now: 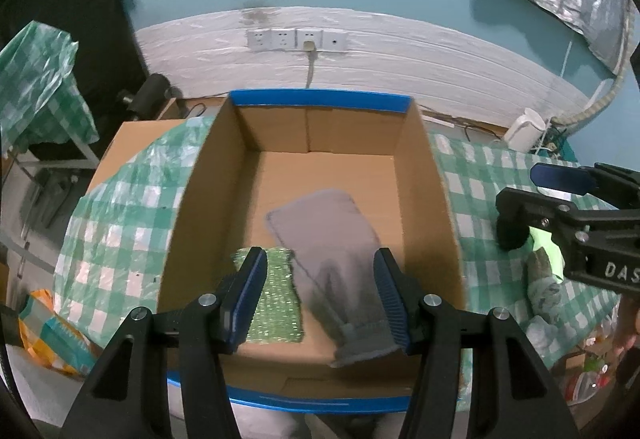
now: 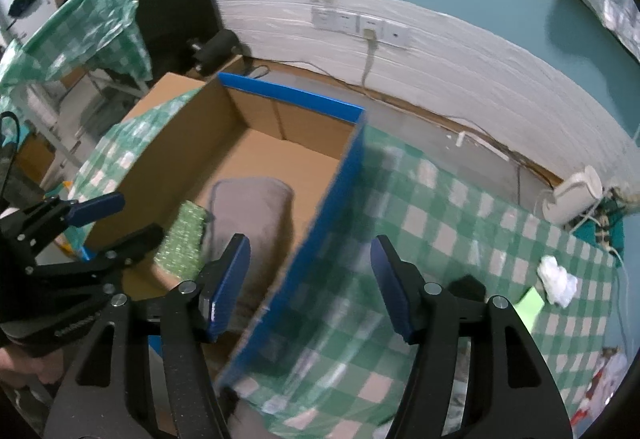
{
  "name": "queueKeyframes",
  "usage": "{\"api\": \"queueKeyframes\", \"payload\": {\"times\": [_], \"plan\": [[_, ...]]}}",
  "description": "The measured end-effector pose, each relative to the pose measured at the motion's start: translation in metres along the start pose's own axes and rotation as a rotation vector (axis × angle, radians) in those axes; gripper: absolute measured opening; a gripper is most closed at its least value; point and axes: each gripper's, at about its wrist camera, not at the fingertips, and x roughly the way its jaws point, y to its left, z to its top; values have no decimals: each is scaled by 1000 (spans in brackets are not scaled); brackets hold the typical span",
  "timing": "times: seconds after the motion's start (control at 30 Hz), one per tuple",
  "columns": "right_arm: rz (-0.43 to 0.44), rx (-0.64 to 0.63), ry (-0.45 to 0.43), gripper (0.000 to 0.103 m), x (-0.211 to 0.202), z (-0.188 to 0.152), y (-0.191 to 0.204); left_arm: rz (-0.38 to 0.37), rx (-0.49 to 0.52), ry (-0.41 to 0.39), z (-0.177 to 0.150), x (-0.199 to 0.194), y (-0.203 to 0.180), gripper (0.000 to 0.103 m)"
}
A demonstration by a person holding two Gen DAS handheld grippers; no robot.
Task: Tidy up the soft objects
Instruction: 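Open the left tool over the box while the right tool releases the grey towel inside, then withdraw both tools from the box and move the right tool to the lime-green cloth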
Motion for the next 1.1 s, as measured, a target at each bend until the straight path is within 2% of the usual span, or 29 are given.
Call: {"api": "queueKeyframes", "payload": {"times": [0.53,0.67,1.1], "plan": [[-63,142,-2,63,-20,-41,-88,-37,112,5,3,1,-64,57],[-85,176,-1,64,-23,-52,-110,-52,143,9,2,1,-82,62],[-128,280,4,64,-31,-89,-173,-58,236,28,2,12,-134,62]]}}
